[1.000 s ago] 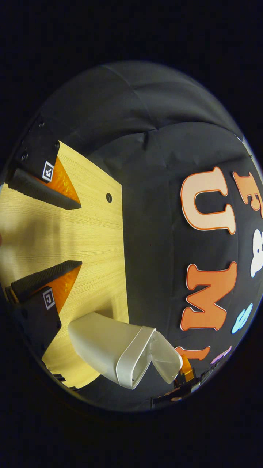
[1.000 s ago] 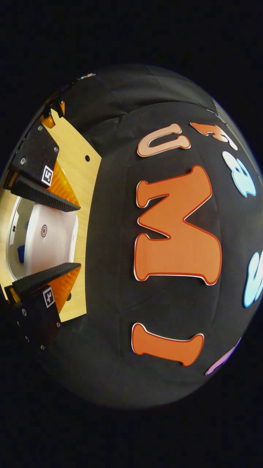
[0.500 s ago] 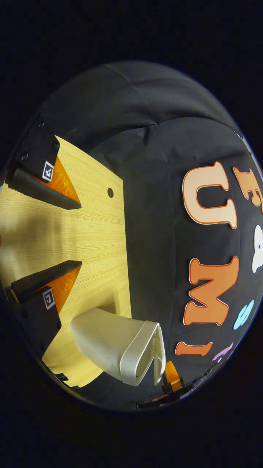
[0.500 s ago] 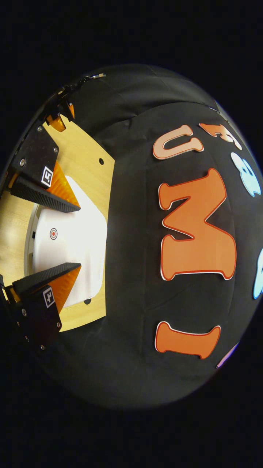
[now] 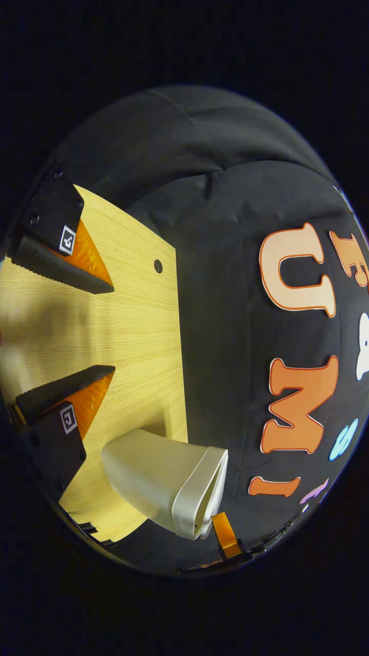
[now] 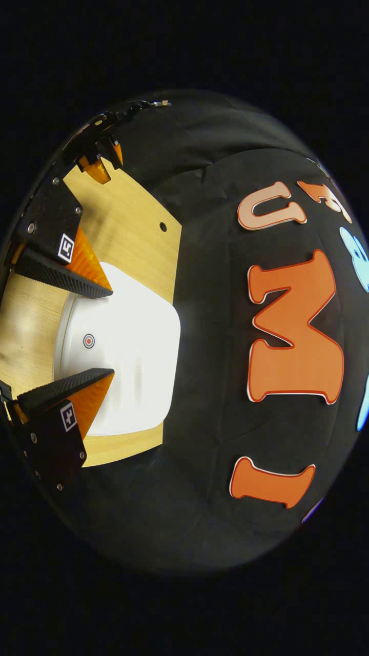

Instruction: Press the lid of the desktop garbage bin to open it, pick up the crumpled paper on the desktop and throw it into the bin, then pick up the pop can on the desktop and drop it into the bin, and finally close the garbage bin lid.

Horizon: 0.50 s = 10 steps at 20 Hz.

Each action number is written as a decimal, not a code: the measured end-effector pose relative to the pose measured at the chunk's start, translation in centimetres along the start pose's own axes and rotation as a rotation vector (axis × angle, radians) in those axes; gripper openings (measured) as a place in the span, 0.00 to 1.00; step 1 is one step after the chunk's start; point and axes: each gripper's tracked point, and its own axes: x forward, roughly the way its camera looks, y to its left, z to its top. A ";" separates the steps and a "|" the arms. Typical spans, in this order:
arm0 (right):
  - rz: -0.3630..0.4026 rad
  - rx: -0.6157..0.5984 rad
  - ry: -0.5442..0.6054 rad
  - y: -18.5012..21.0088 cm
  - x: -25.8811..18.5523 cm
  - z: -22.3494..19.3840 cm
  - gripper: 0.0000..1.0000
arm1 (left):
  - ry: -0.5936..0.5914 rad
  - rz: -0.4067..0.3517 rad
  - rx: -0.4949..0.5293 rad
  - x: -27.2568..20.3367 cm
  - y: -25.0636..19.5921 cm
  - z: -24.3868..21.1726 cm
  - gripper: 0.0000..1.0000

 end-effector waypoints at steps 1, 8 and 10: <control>-0.005 0.004 0.029 0.0 0.0 -0.5 0.83 | 0.001 -0.001 0.002 0.0 0.0 -0.1 0.90; -0.043 -0.013 0.038 -0.5 0.3 -0.7 0.75 | 0.006 -0.001 0.001 0.1 0.0 -0.1 0.90; -0.066 0.005 0.035 -0.5 0.3 -0.7 0.75 | 0.007 0.008 0.000 0.1 0.1 -0.1 0.90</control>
